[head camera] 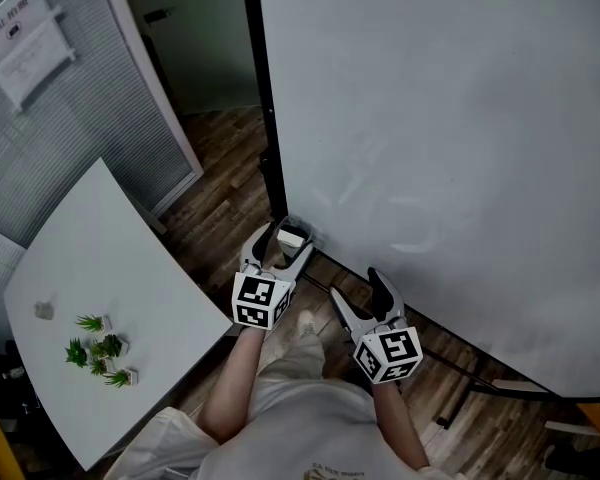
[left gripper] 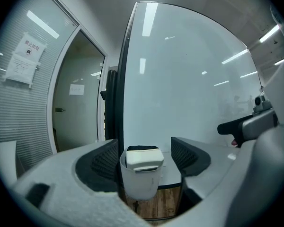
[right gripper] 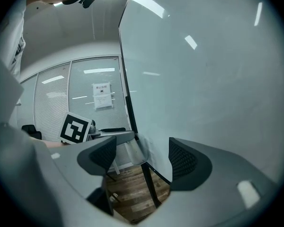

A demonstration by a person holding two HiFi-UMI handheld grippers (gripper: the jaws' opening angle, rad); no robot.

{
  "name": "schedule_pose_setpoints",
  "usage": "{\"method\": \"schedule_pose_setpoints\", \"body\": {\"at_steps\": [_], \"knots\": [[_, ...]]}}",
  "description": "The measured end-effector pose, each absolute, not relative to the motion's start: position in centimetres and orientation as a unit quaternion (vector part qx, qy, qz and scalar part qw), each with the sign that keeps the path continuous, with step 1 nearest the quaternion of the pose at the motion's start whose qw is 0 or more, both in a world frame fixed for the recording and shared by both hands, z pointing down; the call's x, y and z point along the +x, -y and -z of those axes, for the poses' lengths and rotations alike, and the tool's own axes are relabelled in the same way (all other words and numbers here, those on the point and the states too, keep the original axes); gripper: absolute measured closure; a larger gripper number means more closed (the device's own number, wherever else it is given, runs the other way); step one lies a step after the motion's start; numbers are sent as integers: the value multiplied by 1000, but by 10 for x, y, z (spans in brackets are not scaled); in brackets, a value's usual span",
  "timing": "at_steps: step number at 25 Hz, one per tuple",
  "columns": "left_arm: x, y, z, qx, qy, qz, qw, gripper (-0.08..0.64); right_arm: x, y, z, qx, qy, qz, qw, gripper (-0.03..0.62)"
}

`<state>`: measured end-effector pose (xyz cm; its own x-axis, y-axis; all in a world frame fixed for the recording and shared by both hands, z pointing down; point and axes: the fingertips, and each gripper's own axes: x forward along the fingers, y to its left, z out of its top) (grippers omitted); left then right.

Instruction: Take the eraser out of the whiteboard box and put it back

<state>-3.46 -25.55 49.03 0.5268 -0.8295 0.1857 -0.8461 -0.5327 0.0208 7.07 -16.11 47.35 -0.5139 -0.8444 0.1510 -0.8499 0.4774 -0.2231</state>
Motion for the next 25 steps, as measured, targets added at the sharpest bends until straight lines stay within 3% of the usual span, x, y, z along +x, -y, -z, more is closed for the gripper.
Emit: {"method": "schedule_pose_setpoints", "body": {"at_steps": [25], "knots": [[-30,268,-500,868,490,-75,29,282,68,174,-493,492,856,-156,26,252]]}}
